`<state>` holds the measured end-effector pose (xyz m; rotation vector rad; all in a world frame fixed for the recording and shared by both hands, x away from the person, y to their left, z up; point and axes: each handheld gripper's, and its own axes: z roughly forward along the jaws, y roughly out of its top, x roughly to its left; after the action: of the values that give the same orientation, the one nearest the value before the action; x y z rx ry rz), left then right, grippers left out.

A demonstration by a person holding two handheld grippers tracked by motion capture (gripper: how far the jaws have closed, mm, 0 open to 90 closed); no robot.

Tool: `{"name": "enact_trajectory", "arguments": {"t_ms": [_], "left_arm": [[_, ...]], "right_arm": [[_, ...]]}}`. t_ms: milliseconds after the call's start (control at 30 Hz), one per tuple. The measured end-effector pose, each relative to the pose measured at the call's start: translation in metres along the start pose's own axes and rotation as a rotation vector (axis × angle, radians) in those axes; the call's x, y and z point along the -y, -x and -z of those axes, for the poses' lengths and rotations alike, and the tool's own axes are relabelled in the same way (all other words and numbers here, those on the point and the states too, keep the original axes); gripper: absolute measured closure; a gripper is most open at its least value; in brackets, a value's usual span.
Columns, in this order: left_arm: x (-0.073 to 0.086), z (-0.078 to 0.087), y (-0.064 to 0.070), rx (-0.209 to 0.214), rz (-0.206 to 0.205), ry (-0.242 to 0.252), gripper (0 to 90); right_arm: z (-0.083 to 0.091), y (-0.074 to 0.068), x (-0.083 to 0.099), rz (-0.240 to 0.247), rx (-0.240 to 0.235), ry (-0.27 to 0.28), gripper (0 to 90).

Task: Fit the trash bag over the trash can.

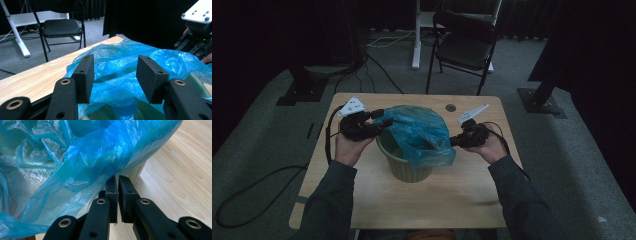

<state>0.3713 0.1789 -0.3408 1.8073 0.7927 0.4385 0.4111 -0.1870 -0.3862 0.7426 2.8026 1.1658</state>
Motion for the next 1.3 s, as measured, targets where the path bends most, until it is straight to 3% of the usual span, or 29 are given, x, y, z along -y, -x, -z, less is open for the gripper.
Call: {"name": "enact_trajectory", "arguments": {"t_ms": [300,533,600,633,700,900,1300], "left_arm": [[0.005,-0.016,0.005,0.032,-0.032,-0.088,48.9],[0.016,-0.018,0.007,0.018,-0.037,-0.150,71.7],[0.017,-0.018,0.007,0.017,-0.038,-0.152,79.4],[0.018,-0.015,0.006,-0.004,-0.038,-0.147,79.4],[0.018,-0.011,0.005,-0.017,-0.034,-0.132,89.2],[0.021,0.000,0.002,-0.029,-0.031,-0.120,90.0],[0.045,0.026,0.002,-0.035,0.011,-0.102,90.0]], "right_arm": [[0.001,0.000,-0.001,0.002,-0.001,0.003,86.4],[0.004,0.001,0.001,-0.001,0.002,0.007,86.4],[0.004,0.001,0.001,-0.002,0.002,0.008,86.4],[0.004,0.001,0.001,-0.003,0.002,0.008,86.5],[0.005,0.001,0.002,-0.005,0.004,0.009,86.5],[0.007,0.003,0.004,-0.011,0.009,0.012,86.7],[0.014,0.003,0.014,-0.020,0.011,0.016,87.8]]}}
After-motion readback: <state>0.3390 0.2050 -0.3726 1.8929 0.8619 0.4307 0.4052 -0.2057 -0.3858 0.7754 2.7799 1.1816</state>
